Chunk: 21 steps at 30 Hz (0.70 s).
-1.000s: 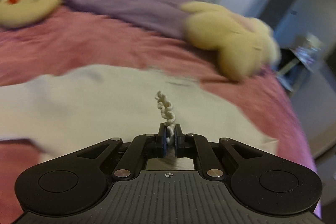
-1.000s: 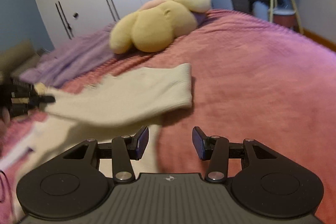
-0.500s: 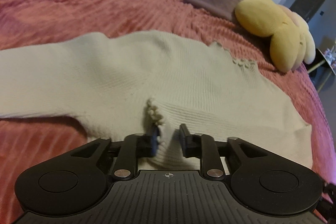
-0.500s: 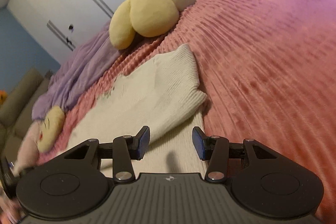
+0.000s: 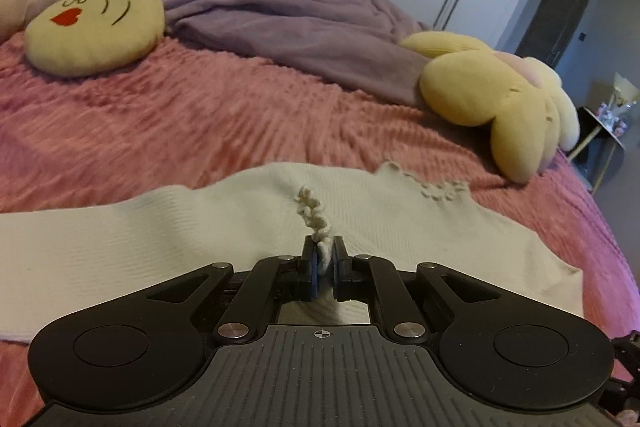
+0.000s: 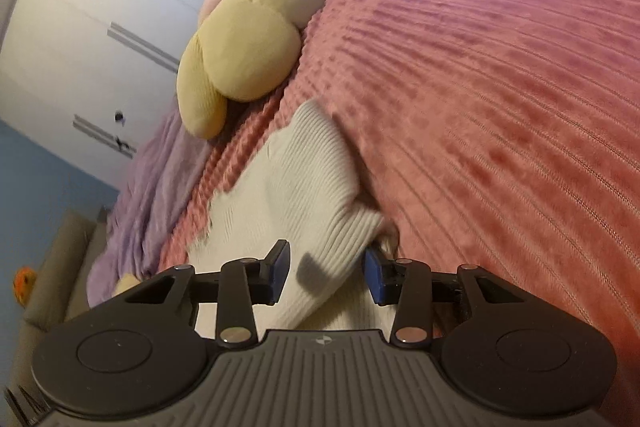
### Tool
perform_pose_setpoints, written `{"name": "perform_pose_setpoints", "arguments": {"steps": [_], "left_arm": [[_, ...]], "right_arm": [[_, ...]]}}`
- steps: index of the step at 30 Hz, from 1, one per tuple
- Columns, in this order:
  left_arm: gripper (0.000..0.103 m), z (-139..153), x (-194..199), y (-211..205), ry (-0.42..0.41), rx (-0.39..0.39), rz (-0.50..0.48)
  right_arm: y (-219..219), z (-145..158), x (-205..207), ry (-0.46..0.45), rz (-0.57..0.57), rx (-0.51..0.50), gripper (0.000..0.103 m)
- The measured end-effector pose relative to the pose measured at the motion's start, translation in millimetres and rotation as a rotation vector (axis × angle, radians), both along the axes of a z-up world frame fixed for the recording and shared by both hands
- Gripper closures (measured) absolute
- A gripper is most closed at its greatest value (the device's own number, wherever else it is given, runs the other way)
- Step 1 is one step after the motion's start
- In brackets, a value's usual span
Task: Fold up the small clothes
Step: 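Fold both held sleeves across the sweater body, crossing the cuffs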
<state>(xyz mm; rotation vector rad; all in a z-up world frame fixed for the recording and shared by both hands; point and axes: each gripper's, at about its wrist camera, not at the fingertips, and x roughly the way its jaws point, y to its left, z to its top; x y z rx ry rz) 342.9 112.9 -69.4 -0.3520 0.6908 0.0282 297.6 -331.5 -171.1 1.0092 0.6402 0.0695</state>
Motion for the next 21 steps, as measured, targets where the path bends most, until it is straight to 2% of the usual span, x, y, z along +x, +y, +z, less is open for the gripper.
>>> {"name": "perform_pose_setpoints", "arguments": {"steps": [4,5,6,8,13,14,17,19,21], "left_arm": [[0.095,-7,3,7,0.011,-0.008,0.027],[0.095,-8,3,8,0.012,-0.005,0.027],[0.095,-10,3,9,0.015,-0.001,0.027],[0.095,-13,5,10,0.022,-0.003,0.021],[0.094,-26,9,3,0.049,0.032,0.003],[0.094,-31,10,1,0.062,0.046,-0.001],[0.093,-48,12,-1,0.125,0.08,-0.012],[0.089,-53,10,3,0.145,0.06,-0.013],[0.085,-51,6,14,0.137,-0.003,0.001]], "right_arm": [[-2,-7,5,-0.002,-0.027,0.06,0.064],[-1,-6,7,-0.001,-0.027,0.047,0.071],[1,-4,8,-0.005,-0.023,0.024,0.085],[3,2,9,-0.027,-0.016,-0.043,0.092],[-3,4,9,-0.013,-0.042,-0.139,0.094],[-3,1,11,0.014,-0.039,-0.165,0.099],[5,-2,12,0.025,-0.002,-0.272,0.099],[12,5,15,0.032,0.037,-0.35,0.099],[17,14,16,0.037,0.084,-0.413,0.096]]}}
